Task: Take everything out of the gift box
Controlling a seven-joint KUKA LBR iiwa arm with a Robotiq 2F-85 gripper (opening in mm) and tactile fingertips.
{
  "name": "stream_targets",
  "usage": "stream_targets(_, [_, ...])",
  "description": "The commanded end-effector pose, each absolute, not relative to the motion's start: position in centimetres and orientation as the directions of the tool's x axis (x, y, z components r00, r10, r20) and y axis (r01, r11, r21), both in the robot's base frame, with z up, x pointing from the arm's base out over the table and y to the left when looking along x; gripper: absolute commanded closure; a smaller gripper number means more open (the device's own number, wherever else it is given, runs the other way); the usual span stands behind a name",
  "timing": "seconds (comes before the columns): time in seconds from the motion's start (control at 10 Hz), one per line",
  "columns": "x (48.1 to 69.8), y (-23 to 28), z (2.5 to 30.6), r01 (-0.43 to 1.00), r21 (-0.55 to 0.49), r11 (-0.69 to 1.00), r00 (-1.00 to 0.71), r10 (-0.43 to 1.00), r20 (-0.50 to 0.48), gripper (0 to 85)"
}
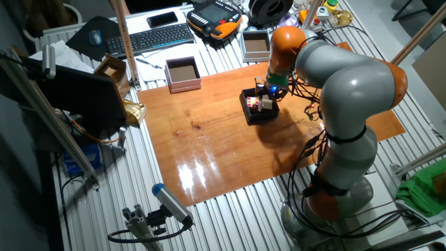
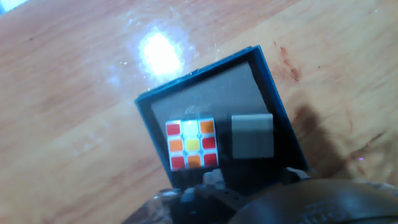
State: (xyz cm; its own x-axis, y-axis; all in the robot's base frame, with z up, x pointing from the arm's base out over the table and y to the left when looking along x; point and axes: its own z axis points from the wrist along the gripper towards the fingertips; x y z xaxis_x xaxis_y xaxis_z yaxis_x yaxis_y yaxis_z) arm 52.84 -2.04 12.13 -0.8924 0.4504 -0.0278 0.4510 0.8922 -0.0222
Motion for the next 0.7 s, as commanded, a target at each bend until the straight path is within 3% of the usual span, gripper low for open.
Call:
stream_targets(0.0, [52.9,-2.1,11.7,0.446,-0.024,0.895,-0.895,0.445,-0.038,25.0])
stream_targets(0.6, [52.6,-2.9,9.6,0.429,-0.037,0.902,-0.902,0.427,-0.068,26.3])
